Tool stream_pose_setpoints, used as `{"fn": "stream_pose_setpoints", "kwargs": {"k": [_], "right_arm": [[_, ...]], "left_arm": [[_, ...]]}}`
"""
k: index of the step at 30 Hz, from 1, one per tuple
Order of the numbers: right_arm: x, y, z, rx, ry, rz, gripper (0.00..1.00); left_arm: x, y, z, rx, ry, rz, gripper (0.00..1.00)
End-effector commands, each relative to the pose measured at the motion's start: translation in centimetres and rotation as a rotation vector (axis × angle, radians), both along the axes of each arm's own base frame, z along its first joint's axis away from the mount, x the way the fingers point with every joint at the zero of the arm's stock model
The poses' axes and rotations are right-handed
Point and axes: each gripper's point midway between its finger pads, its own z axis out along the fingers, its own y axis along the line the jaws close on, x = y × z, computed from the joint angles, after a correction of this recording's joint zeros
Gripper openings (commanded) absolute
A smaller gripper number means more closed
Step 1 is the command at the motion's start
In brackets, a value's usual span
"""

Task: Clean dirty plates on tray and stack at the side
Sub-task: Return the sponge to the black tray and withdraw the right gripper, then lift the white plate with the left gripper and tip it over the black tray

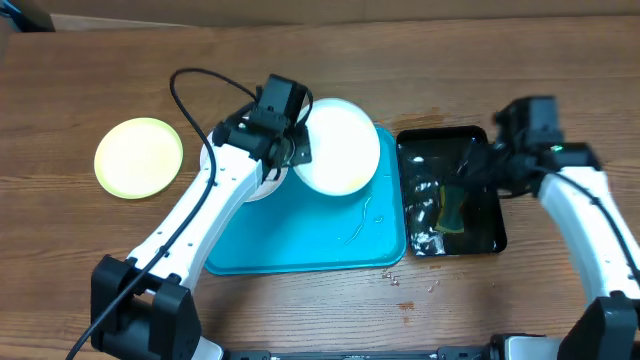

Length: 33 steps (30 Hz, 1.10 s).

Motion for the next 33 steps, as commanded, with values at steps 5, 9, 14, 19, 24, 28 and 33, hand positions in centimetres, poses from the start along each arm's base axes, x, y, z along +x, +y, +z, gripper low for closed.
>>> {"fn": "stream_pose_setpoints", "kwargs": {"k": [5,9,14,19,24,28,33], "right_arm": [[2.1,-9.7,3.2,-0.084,-0.132,-0.285,1.00],[0.8,-14.3,3.2,-0.154,-0.121,-0.411,1.00],[0.2,-15.9,3.2,-0.157,-0.117,-0.457,1.00],[0.2,-15.9,3.2,-0.157,-0.117,-0.457,1.00],[0.2,-15.9,3.2,-0.157,-0.117,-0.457,1.00],[0.2,-15.9,3.2,-0.157,-0.117,-0.457,1.00],[0.2,-15.9,3.2,-0.157,-0.117,-0.457,1.00]], "left_arm": [[1.9,-4.5,5.1,-0.046,-0.187,-0.145,0.04],[2.2,-7.6,6.4,-0.054,-0.274,-0.226,0.04],[2.3,-10.4,8.2,-0.016,-0.394,-0.261,0.04],[2.4,-12.1,9.7,0.064,-0.506,-0.272,0.04],[2.9,-13.2,11.6,0.146,-0.622,-0.307,0.04],[2.9,-14.8,13.1,0.206,-0.711,-0.375,0.04],[2.6,-16.4,14.1,0.330,-0.793,-0.426,0.04]]}}
